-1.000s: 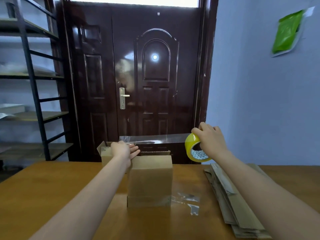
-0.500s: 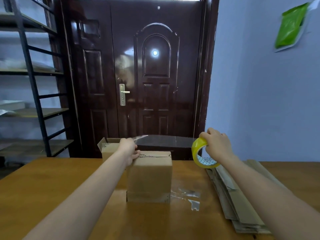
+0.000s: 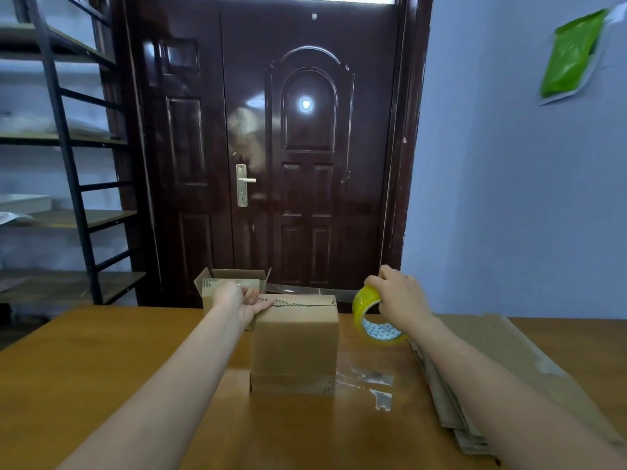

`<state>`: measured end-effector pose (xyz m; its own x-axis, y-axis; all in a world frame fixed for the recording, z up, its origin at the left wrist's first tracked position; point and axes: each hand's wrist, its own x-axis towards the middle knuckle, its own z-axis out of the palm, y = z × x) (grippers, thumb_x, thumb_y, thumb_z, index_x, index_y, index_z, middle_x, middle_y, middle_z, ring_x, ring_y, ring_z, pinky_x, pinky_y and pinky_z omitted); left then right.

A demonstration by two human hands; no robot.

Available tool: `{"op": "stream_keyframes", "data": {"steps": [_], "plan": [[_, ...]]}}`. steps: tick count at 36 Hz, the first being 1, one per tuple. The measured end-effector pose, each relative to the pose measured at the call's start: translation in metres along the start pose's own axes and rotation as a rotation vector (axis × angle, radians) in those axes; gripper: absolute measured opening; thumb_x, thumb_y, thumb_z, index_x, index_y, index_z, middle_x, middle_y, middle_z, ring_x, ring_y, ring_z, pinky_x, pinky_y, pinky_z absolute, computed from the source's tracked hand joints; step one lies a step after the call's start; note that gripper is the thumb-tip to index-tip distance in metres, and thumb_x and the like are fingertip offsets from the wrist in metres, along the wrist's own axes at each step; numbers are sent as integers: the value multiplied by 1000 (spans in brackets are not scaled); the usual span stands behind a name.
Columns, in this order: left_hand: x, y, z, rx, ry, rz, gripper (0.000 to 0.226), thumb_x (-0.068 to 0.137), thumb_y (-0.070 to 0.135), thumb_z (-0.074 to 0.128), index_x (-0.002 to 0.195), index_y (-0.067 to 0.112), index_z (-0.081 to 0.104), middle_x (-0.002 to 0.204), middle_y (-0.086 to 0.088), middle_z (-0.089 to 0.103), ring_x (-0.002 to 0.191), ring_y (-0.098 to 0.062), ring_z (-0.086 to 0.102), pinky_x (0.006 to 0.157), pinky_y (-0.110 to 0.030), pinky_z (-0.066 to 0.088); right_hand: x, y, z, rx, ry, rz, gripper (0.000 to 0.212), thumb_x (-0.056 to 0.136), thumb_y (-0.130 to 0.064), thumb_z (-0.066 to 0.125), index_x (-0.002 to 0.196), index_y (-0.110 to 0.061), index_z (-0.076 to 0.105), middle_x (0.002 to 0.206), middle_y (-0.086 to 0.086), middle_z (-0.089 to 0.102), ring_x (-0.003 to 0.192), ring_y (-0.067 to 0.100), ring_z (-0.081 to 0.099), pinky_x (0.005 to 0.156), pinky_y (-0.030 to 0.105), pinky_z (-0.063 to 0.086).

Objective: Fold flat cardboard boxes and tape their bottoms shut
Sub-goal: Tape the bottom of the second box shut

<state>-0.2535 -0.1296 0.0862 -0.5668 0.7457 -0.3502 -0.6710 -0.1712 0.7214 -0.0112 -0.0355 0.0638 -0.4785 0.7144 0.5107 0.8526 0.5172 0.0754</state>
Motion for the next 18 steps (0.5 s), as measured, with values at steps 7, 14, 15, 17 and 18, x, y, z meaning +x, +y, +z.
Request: {"op": "stream_keyframes", "data": {"steps": [7, 14, 15, 17, 18], "plan": [[5, 1, -6, -104, 3, -34, 37, 99, 0, 22, 133, 0, 37, 113, -13, 42, 108, -26, 51, 95, -69, 37, 4, -5, 5, -20, 9, -3, 40, 84, -2, 53, 119, -21, 53, 106, 1, 47, 95, 18, 47, 75, 27, 33], [13, 0, -12, -216, 43, -41, 46, 98, 3, 24, 142, 9, 34, 125, -17, 44, 104, -28, 53, 85, -73, 41, 4, -11, 10, -43, -20, -5, 40, 86, -3, 53, 122, -21, 50, 110, 2, 47, 99, 18, 45, 79, 28, 35], [13, -1, -12, -223, 38, -37, 46, 98, 3, 24, 143, 9, 34, 128, -18, 44, 108, -29, 53, 85, -73, 41, 2, -11, 12, -46, -28, -4, 40, 86, -2, 52, 121, -21, 49, 109, 2, 46, 98, 18, 45, 79, 28, 34], [14, -1, -13, -225, 27, -32, 46, 99, 4, 24, 143, 10, 33, 133, -19, 43, 115, -31, 51, 85, -73, 41, 0, -11, 15, -47, -37, 0, 41, 85, -1, 51, 120, -21, 50, 108, 2, 46, 97, 18, 45, 78, 28, 34], [14, -1, -13, -226, 25, -32, 46, 99, 4, 24, 144, 10, 33, 134, -19, 43, 118, -32, 51, 86, -73, 41, -1, -11, 16, -46, -44, 5, 41, 85, -1, 52, 121, -21, 49, 108, 1, 45, 98, 18, 45, 79, 28, 34]]}}
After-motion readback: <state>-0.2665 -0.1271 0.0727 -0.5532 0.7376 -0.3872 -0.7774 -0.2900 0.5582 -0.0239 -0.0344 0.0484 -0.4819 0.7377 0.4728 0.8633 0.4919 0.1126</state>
